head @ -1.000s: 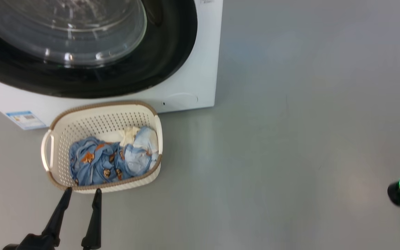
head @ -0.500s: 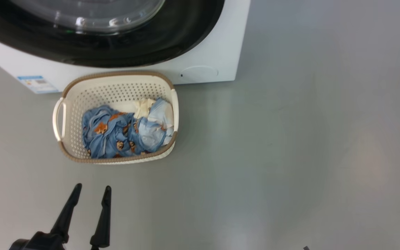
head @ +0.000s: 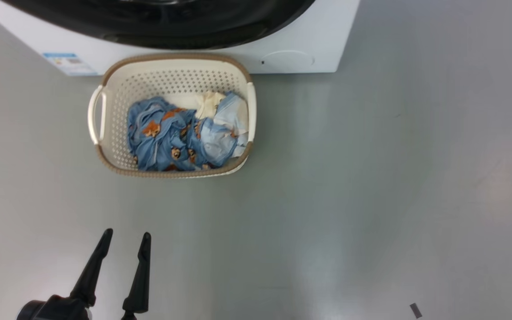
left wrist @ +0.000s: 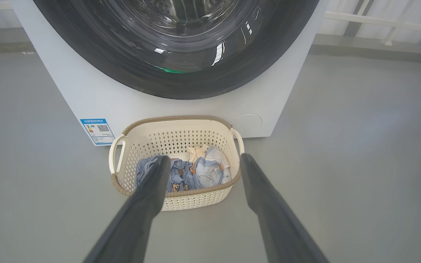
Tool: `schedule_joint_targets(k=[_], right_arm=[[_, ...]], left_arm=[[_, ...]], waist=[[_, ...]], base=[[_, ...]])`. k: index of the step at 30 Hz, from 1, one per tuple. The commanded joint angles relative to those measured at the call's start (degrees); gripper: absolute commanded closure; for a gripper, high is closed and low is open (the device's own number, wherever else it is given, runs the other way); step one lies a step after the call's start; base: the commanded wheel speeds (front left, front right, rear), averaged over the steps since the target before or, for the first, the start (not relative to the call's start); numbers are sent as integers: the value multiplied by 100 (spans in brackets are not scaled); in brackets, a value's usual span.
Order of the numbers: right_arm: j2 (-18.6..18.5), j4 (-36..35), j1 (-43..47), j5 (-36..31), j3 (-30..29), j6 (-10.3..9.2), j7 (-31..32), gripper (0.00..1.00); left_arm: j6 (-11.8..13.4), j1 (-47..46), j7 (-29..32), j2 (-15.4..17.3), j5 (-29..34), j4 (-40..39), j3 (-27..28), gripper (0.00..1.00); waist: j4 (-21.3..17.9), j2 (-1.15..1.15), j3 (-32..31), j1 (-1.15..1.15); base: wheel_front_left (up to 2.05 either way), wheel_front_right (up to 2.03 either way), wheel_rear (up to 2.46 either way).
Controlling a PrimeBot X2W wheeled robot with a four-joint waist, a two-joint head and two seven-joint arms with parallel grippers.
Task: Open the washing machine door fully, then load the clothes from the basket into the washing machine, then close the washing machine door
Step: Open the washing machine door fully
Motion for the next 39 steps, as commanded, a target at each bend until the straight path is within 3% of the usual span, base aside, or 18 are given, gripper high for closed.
schedule_joint_targets(k=[1, 23, 39], right_arm=[[-86, -163, -253, -111, 156, 57, 128, 100], [365, -219, -1685, -856, 1264, 57, 270, 100], [105, -127, -2225, -1028, 1696, 57, 331, 100]], left_arm=[[-8, -66, -37, 43, 4, -200, 185, 0], [38, -58, -37, 12, -138, -491, -13, 0], [223, -69, -37, 11, -487, -501, -383, 0]], waist=[[208, 0, 219, -1], [715, 0, 881, -1], [1306, 0, 954, -1]], base=[[0, 0, 0], [0, 0, 0], [0, 0, 0]])
